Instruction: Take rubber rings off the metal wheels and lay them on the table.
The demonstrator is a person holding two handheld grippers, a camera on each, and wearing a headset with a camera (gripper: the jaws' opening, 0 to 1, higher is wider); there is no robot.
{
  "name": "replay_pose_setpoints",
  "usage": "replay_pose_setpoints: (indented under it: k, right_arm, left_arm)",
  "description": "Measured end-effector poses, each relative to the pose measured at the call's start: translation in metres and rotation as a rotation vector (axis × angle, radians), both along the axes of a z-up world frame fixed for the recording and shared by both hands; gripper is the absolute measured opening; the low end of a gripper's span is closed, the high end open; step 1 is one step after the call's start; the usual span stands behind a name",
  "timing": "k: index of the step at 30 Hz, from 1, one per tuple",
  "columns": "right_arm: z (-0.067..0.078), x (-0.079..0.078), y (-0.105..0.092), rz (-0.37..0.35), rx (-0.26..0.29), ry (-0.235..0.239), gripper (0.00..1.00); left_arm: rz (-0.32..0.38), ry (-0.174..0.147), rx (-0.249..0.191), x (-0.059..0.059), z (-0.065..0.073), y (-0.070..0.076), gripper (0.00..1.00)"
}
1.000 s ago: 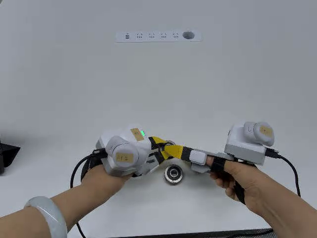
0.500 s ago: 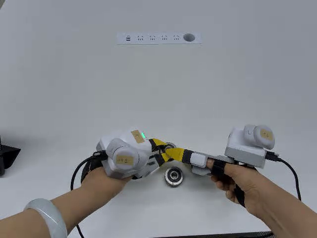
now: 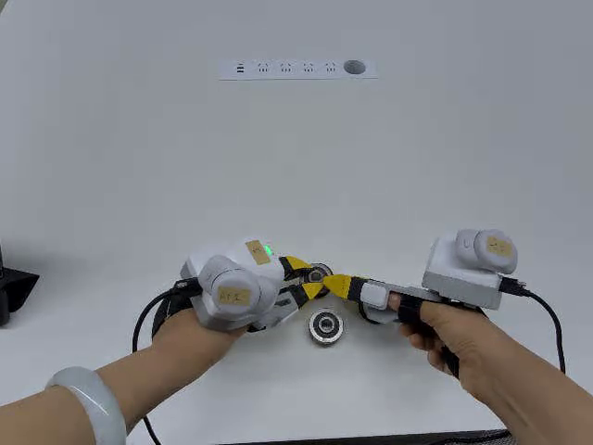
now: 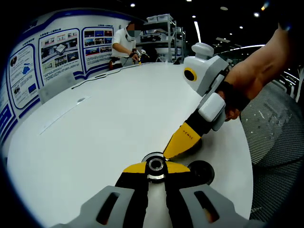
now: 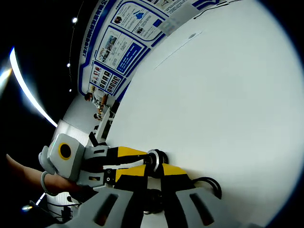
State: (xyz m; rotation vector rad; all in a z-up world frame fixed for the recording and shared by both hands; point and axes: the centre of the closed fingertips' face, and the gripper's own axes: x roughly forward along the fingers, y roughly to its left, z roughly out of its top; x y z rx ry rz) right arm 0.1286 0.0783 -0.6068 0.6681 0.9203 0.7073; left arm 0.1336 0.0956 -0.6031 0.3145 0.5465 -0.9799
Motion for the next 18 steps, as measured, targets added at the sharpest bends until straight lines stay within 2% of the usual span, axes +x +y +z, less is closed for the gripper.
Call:
replay_pose_setpoints:
  k: [9, 18]
  right_arm:
    - [-0.0026, 0.0000, -0.0021, -0.013, -0.017, 0.012, 0.05]
    - [-0.0005, 0.0007, -0.0031, -0.008, -0.031, -0.002, 0.02]
  left_arm:
    - [0.001, 0.000, -0.001, -0.0007, 0.0001, -0.0002, 0.12]
    - [0.001, -0.001, -0.001, -0.0008, 0.0001, -0.0005, 0.12]
